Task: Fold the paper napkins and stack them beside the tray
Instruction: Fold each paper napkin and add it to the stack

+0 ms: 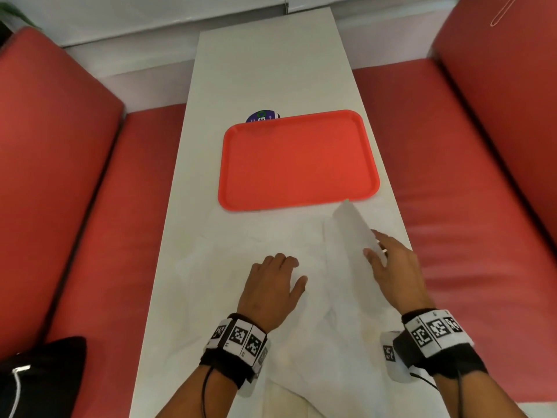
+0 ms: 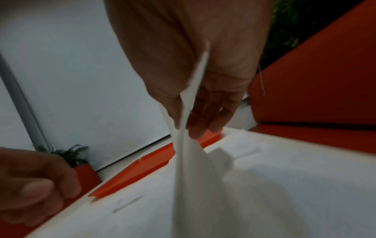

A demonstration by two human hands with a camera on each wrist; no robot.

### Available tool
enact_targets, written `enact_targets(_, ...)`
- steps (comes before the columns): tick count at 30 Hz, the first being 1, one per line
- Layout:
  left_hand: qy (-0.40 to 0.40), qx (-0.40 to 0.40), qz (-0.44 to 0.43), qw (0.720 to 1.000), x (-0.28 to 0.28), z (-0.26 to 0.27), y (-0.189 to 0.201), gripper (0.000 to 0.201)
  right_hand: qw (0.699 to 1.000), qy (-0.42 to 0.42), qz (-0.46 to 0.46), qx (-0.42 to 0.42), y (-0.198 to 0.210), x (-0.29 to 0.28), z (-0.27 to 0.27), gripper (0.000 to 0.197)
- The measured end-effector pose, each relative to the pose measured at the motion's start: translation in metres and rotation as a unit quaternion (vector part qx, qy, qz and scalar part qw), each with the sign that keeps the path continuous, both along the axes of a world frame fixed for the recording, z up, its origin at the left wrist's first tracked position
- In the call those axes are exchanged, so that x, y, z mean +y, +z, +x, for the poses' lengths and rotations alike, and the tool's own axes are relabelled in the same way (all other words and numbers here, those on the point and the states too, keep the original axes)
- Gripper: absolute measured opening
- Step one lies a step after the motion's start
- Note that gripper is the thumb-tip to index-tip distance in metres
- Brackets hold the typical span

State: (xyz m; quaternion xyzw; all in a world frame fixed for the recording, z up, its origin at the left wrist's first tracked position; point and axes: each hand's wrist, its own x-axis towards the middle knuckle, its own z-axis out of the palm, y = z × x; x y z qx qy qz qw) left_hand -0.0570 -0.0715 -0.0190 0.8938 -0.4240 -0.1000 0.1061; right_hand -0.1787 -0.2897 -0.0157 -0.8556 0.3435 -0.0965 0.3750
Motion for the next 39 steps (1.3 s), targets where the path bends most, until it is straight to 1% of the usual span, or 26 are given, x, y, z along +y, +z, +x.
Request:
enact_targets(2,-0.002,0.018,0.013,1.0,-0.001,0.0,0.001,0.053,1.0,-0.02,0.001,0.017,0.008,-0.007,-0.003,0.032)
enact_targets(3,-0.001,0.024,0.01,1.0,0.0,0.0,0.002,0.05,0.999,-0.025,0.003,0.026,0.012,-0.01,-0.004,0.031)
enact_targets(5,0.003,0.037,-0.009,0.999,0.001,0.0,0.002,0.041,0.999,-0.03,0.005,0.031,0.018,-0.016,-0.006,0.031)
enact_targets(7,0.018,0.063,-0.034,0.997,0.002,-0.001,0.005,0.037,1.0,-0.017,0.017,0.017,0.025,-0.021,-0.007,0.026)
enact_targets(8,0.033,0.089,-0.046,0.994,0.001,0.0,0.006,0.036,0.999,-0.005,0.047,0.002,0.029,-0.023,-0.007,0.021)
enact_targets(9,0.056,0.128,-0.064,0.988,-0.001,-0.001,0.01,0.036,0.995,0.011,0.1,-0.023,0.035,-0.023,-0.006,0.016)
enact_targets(10,0.087,0.182,-0.084,0.976,-0.004,0.0,0.014,0.037,0.984,0.026,0.166,-0.052,0.042,-0.022,-0.005,0.011)
enact_targets(11,0.125,0.25,-0.114,0.953,-0.008,0.0,0.019,0.038,0.968,0.039,0.234,-0.077,0.05,-0.018,-0.005,0.012)
enact_targets(12,0.164,0.322,-0.153,0.92,-0.012,0.0,0.025,0.04,0.95,0.047,0.293,-0.096,0.056,-0.015,-0.004,0.016)
enact_targets(14,0.224,0.444,-0.231,0.836,-0.022,-0.001,0.041,0.047,0.92,0.066,0.372,-0.107,0.066,-0.006,-0.003,0.029)
enact_targets(15,0.241,0.491,-0.261,0.795,-0.026,-0.001,0.049,0.049,0.907,0.079,0.399,-0.106,0.068,-0.001,-0.002,0.034)
enact_targets(16,0.246,0.525,-0.287,0.762,-0.029,-0.002,0.056,0.049,0.896,0.091,0.422,-0.104,0.07,0.004,-0.001,0.038)
enact_targets(17,0.243,0.545,-0.311,0.74,-0.031,-0.003,0.061,0.049,0.886,0.102,0.441,-0.101,0.07,0.009,0.001,0.04)
enact_targets(18,0.24,0.553,-0.33,0.727,-0.031,-0.004,0.064,0.048,0.879,0.11,0.454,-0.097,0.07,0.014,0.003,0.041)
enact_targets(21,0.269,0.542,-0.376,0.701,-0.029,-0.004,0.066,0.037,0.866,0.139,0.475,-0.076,0.063,0.026,0.007,0.043)
enact_targets(23,0.3,0.519,-0.39,0.699,-0.025,0.0,0.067,0.027,0.87,0.146,0.467,-0.062,0.058,0.033,0.009,0.042)
enact_targets(24,0.306,0.508,-0.389,0.705,-0.023,0.002,0.068,0.025,0.874,0.14,0.462,-0.061,0.056,0.036,0.01,0.04)
enact_targets(28,0.263,0.5,-0.341,0.751,-0.011,0.009,0.072,0.028,0.891,0.051,0.433,-0.124,0.051,0.05,0.018,0.028)
enact_targets(29,0.254,0.499,-0.332,0.76,-0.008,0.009,0.072,0.027,0.891,0.026,0.43,-0.142,0.051,0.052,0.021,0.027)
enact_targets(31,0.248,0.491,-0.328,0.768,-0.002,0.009,0.073,0.024,0.886,-0.009,0.43,-0.174,0.053,0.055,0.027,0.027)
enact_targets(33,0.25,0.489,-0.34,0.763,0.003,0.01,0.072,0.022,0.882,-0.02,0.43,-0.189,0.055,0.055,0.031,0.026)
enact_targets(36,0.246,0.487,-0.364,0.755,0.008,0.012,0.072,0.02,0.868,-0.01,0.455,-0.199,0.057,0.054,0.034,0.025)
enact_targets(38,0.243,0.485,-0.382,0.749,0.01,0.014,0.075,0.02,0.873,-0.002,0.444,-0.203,0.058,0.052,0.034,0.021)
enact_targets(39,0.239,0.483,-0.388,0.747,0.011,0.016,0.076,0.024,0.877,0.001,0.434,-0.205,0.058,0.049,0.034,0.02)
